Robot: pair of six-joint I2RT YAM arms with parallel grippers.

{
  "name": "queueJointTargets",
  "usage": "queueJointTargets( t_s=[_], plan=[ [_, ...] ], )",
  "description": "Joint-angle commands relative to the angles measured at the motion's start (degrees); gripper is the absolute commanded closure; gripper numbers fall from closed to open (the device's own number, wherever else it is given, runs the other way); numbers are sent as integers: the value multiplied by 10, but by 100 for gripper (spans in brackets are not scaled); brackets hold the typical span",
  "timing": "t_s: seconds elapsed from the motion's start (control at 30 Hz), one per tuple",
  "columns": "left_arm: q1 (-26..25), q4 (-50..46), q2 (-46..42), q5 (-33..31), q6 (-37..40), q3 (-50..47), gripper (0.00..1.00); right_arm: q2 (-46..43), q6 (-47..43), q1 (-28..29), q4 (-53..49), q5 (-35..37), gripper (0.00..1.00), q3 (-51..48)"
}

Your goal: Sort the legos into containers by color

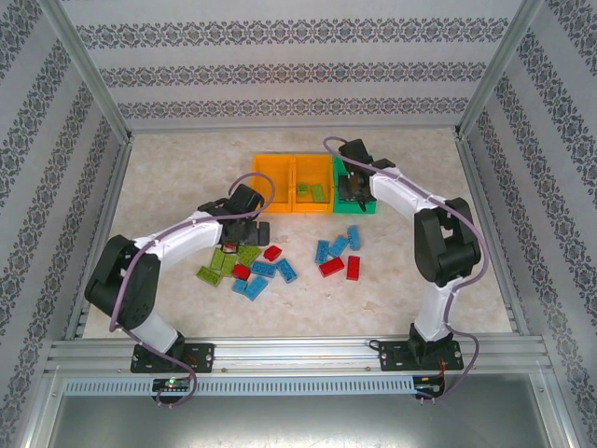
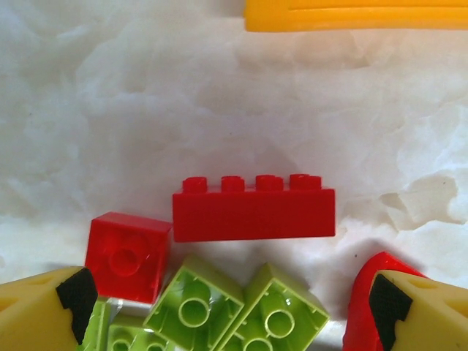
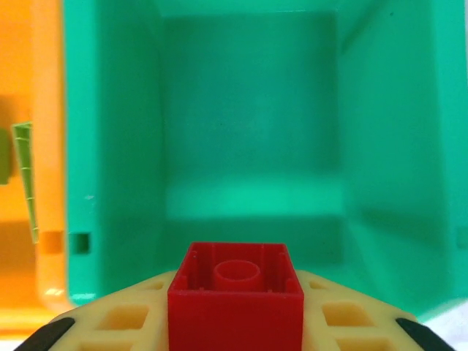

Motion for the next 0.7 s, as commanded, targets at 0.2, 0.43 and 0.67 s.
queueJointTargets(
  t_s=[0.2, 0.43, 0.67],
  plan=[
    [-10, -27, 36, 0, -7, 32, 3, 42, -12, -20, -3, -18, 56, 33],
    [-9, -34, 61, -14, 1, 52, 3, 18, -10, -21, 8, -32, 42, 16],
    [-9, -38, 77, -21, 15, 69, 5, -55, 7, -14, 46, -44, 33, -52]
  ],
)
